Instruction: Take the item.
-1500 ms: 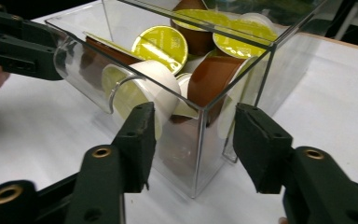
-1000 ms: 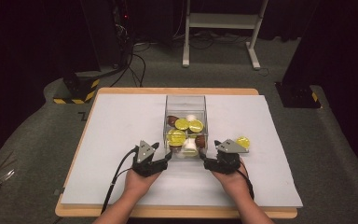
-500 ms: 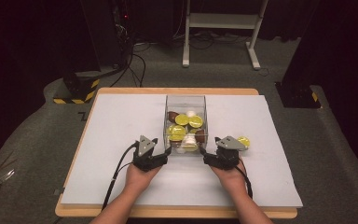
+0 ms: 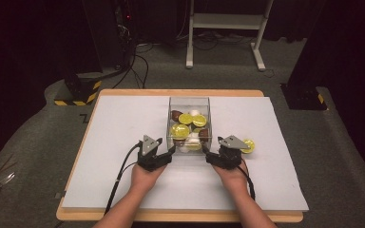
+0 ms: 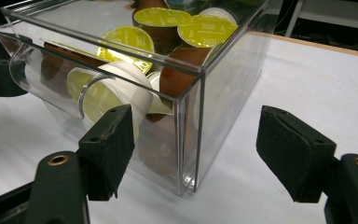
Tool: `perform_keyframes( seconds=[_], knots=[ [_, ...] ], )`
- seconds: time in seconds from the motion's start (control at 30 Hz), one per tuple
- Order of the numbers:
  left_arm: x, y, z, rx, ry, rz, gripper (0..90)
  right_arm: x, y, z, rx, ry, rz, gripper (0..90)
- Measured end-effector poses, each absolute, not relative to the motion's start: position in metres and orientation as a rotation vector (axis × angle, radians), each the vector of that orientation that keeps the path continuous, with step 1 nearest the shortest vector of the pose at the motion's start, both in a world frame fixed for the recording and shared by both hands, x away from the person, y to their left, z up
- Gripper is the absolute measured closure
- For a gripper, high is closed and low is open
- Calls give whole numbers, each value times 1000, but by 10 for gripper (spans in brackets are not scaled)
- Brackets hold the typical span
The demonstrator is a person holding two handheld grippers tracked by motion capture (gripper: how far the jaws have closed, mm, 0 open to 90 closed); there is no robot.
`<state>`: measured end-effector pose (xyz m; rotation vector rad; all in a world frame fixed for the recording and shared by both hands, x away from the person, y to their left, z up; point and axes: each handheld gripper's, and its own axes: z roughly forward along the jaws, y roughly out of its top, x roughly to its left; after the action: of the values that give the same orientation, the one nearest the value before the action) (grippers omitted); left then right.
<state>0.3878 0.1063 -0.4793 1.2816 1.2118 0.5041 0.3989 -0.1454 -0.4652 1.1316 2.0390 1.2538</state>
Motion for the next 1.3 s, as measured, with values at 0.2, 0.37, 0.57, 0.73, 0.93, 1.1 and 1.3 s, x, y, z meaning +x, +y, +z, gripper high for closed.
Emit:
perform_keyframes(
  seconds=[0.2, 0.37, 0.57, 0.73, 0.93, 1.1, 1.3],
  knots=[
    [394, 106, -482, 1244, 1229, 494, 372, 403, -144, -467, 1152, 2015, 1268, 292],
    [401, 105, -482, 1236, 1250, 514, 383, 410, -142, -467, 1158, 2009, 1262, 293],
    [407, 103, -486, 1231, 1263, 516, 401, 417, -142, -468, 1184, 1974, 1270, 302],
    [408, 101, -487, 1234, 1265, 519, 402, 418, -140, -468, 1176, 1980, 1269, 302],
    [412, 100, -487, 1215, 1282, 536, 436, 422, -138, -468, 1182, 1968, 1248, 309],
    [414, 100, -487, 1196, 1287, 539, 441, 425, -137, -469, 1190, 1959, 1252, 317],
    [413, 101, -487, 1207, 1295, 544, 451, 425, -134, -468, 1173, 1967, 1241, 326]
  ],
)
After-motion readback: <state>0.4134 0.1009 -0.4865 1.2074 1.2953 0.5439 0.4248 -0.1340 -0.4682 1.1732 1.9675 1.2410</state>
